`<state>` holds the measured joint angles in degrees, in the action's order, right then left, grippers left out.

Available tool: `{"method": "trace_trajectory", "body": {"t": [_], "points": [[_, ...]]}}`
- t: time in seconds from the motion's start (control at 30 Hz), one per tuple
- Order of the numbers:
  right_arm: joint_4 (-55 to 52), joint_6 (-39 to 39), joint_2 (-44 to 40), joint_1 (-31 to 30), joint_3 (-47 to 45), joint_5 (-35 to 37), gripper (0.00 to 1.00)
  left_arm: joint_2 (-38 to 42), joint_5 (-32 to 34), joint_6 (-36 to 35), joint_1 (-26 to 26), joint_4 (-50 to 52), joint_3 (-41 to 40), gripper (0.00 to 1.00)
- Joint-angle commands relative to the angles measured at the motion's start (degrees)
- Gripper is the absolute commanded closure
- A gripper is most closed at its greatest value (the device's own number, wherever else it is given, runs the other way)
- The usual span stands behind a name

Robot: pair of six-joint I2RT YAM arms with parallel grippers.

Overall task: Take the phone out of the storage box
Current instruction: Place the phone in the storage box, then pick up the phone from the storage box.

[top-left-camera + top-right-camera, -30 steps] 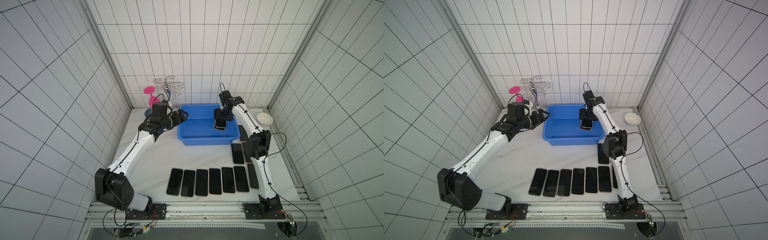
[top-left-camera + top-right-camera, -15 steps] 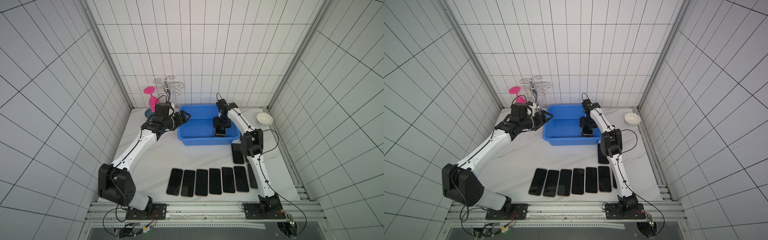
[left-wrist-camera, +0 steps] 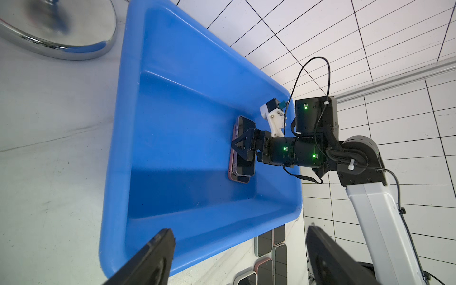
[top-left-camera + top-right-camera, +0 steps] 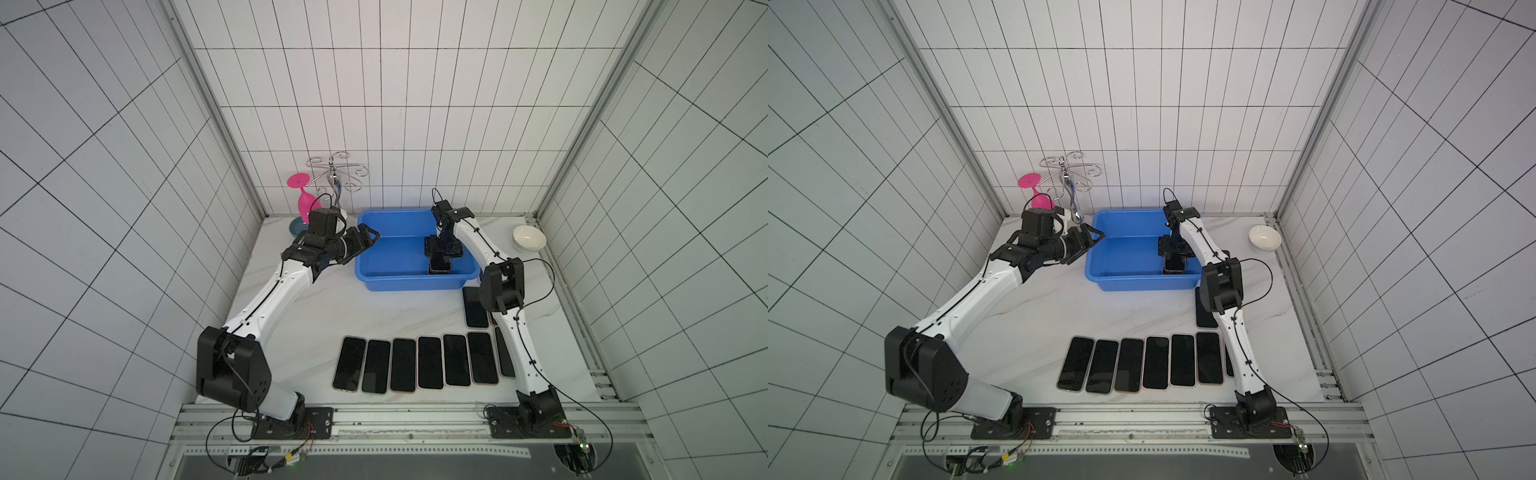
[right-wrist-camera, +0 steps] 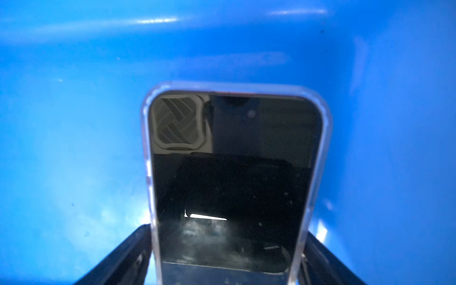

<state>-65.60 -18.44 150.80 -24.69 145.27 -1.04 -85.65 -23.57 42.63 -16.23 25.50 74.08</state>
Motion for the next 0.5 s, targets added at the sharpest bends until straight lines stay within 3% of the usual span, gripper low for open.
{"method": "trace_trajectory", "body": {"t": [0.0,0.17,0.37,0.47], "points": [[-0.06,0.07,-1.48,0.52,1.51,-0.15,0.06,-0.13,-0.82,-0.47,0.23,-0.71,-0.26,0.13],[-0.12,-0.26,-0.96,1.09,0.65,-0.59,0.21,-0.49,-0.86,-0.61,0.18,-0.72,-0.34,0.13],[0.20,-0.72,-2.35,1.57,0.53,0.19,0.46,0.08,-0.53,-1.23,0.23,-0.46,-0.81,0.13],[0.51,-1.06,-4.52,1.58,1.53,0.51,0.53,0.26,-0.43,-1.30,0.23,-0.41,-0.71,0.13]]}}
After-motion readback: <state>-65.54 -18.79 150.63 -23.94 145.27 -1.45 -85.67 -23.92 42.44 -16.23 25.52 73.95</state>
